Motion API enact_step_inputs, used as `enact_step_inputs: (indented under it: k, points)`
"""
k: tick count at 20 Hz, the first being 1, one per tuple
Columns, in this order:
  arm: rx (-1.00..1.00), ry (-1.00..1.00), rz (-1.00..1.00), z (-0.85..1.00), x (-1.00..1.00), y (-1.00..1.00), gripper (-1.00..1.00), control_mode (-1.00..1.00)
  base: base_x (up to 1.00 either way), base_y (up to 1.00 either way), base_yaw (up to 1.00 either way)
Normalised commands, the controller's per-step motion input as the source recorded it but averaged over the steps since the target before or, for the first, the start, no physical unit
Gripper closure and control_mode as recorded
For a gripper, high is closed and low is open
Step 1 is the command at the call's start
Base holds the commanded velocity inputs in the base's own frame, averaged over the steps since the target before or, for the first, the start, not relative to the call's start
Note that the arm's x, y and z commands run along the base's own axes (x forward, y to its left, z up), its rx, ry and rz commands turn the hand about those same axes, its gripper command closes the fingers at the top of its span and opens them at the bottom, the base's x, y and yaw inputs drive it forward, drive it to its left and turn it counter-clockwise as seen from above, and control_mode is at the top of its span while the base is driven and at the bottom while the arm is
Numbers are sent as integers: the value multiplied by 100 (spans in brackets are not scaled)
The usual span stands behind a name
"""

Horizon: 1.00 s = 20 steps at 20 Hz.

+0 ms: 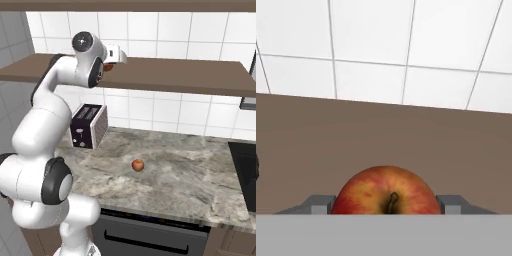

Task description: Pick the broccoli, apple, apple from the counter and place them in the cabinet.

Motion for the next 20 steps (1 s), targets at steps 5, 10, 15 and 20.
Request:
enact_step_inputs:
  k: [5,10,15,20]
  points:
    - [4,0,11,-10,61,16,100,-100,0,0,0]
    - [0,0,8,-18,58,20,100,-100,0,0,0]
    - [0,0,6,-18,49,12,100,-100,0,0,0]
    - [0,0,5,-14,34,2,100,-100,0,0,0]
